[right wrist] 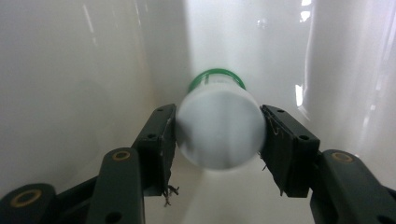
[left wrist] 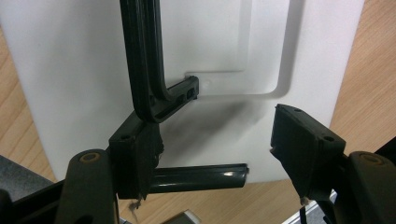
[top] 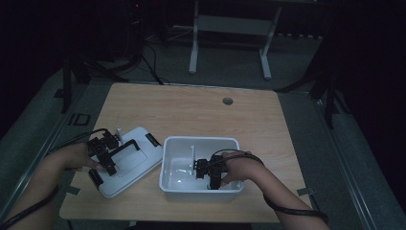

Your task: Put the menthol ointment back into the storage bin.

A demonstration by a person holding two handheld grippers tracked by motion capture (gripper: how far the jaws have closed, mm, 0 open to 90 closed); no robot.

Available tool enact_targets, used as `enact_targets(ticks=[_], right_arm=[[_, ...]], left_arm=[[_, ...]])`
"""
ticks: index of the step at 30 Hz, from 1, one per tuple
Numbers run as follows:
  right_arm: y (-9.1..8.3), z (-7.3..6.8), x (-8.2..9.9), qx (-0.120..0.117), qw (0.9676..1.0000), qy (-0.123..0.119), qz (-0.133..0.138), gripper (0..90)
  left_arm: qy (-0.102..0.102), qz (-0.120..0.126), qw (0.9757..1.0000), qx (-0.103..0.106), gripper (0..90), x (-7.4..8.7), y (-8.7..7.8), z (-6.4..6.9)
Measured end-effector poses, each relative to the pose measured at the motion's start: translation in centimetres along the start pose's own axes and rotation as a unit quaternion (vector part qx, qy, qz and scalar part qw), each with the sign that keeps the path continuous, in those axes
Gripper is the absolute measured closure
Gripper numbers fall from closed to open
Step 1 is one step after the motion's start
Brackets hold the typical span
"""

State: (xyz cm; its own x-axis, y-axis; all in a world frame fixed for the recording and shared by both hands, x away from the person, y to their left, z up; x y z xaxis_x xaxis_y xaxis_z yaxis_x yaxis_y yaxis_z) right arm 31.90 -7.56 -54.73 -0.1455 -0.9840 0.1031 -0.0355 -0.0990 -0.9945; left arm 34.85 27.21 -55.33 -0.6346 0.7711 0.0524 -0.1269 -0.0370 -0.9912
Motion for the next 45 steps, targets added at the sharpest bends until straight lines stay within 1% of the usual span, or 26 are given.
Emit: enact_targets(ticks=[5, 8, 9, 11, 15, 19, 22, 26, 28, 32, 33, 37, 39, 40, 42, 44, 45], right_arm=[[-1.4, 0.0, 0.3, 0.003, 1.0, -0.003, 0.007, 46.7], [-2.2, 0.1, 0.7, 0.003, 0.9999, -0.001, 0.015, 46.7], [-2.5, 0.1, 0.8, 0.003, 0.9998, 0.003, 0.017, 46.6], [-3.0, 0.3, 1.1, 0.007, 0.9997, 0.002, 0.023, 46.6], [-4.0, 0.4, 1.6, 0.007, 0.9995, 0.004, 0.032, 46.6], [-4.7, 0.4, 2.2, 0.008, 0.9994, 0.004, 0.034, 46.6], [-5.3, 0.6, 2.6, 0.01, 0.999, 0.008, 0.042, 45.5], [-6.1, 0.7, 3.3, 0.015, 0.9986, 0.008, 0.049, 45.5], [-6.6, 0.7, 3.7, 0.014, 0.9983, 0.012, 0.056, 45.5], [-7.6, 0.9, 4.6, 0.019, 0.9974, 0.019, 0.067, 45.4], [-7.8, 0.9, 4.9, 0.019, 0.9972, 0.021, 0.07, 45.4], [-8.6, 1.2, 6.2, 0.02, 0.996, 0.03, 0.081, 44.6], [-8.8, 1.4, 6.9, 0.019, 0.9954, 0.038, 0.086, 43.9], [-8.8, 1.4, 6.9, 0.019, 0.9954, 0.038, 0.086, 43.9], [-8.9, 1.7, 7.9, 0.021, 0.9947, 0.046, 0.089, 42.0], [-8.9, 1.7, 8.6, 0.016, 0.9948, 0.05, 0.087, 41.8], [-8.9, 1.7, 9.0, 0.014, 0.9949, 0.05, 0.086, 40.1]], left_arm=[[-0.001, 0.0, 1.0, -0.003, 32.8, 0.0, -0.1, 0.0], [-0.001, 0.002, 1.0, -0.002, 32.8, 0.1, -0.3, 0.1], [-0.002, 0.002, 1.0, -0.002, 32.8, 0.1, -0.3, 0.1], [-0.001, 0.0, 1.0, -0.003, 32.8, 0.1, -0.3, 0.0], [0.0, -0.001, 1.0, -0.004, 32.8, 0.1, -0.4, 0.1], [-0.002, 0.0, 1.0, -0.004, 32.8, 0.1, -0.5, 0.0], [0.001, -0.009, 0.9999, -0.007, 32.8, 0.2, -0.4, 0.0], [0.001, -0.004, 1.0, -0.006, 32.8, 0.0, -0.4, 0.0], [0.001, -0.004, 1.0, -0.007, 32.8, 0.0, -0.4, 0.1], [0.0, -0.005, 1.0, -0.007, 32.8, 0.0, -0.4, 0.0], [0.003, -0.006, 0.9999, -0.009, 32.8, 0.0, -0.4, 0.0], [0.001, -0.007, 0.9999, -0.009, 32.8, -0.1, -0.3, 0.0], [0.001, -0.006, 0.9999, -0.01, 32.7, -0.1, -0.4, -0.1], [0.001, -0.006, 0.9999, -0.01, 32.7, -0.1, -0.4, -0.1], [0.0, -0.005, 0.9999, -0.01, 32.8, -0.2, -0.4, -0.1], [0.001, -0.005, 0.9999, -0.011, 32.8, -0.2, -0.4, -0.2], [0.0, -0.004, 0.9999, -0.013, 32.7, -0.3, -0.4, -0.2]])
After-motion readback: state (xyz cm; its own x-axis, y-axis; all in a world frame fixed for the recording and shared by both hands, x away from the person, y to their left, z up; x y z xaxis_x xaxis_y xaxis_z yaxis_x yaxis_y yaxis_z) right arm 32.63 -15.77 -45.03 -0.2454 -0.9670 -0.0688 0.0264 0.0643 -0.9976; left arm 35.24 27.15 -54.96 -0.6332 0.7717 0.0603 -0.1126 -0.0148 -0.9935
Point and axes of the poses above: each handheld gripper's, and its own axes: y roughly forward along the jaws, x roughly out of its underside, z roughly to its right, the point moved 7 cm from there along y, roughly forward along the jaws, and after that the axes turned 5 degrees about y, right-handed, at the moved point
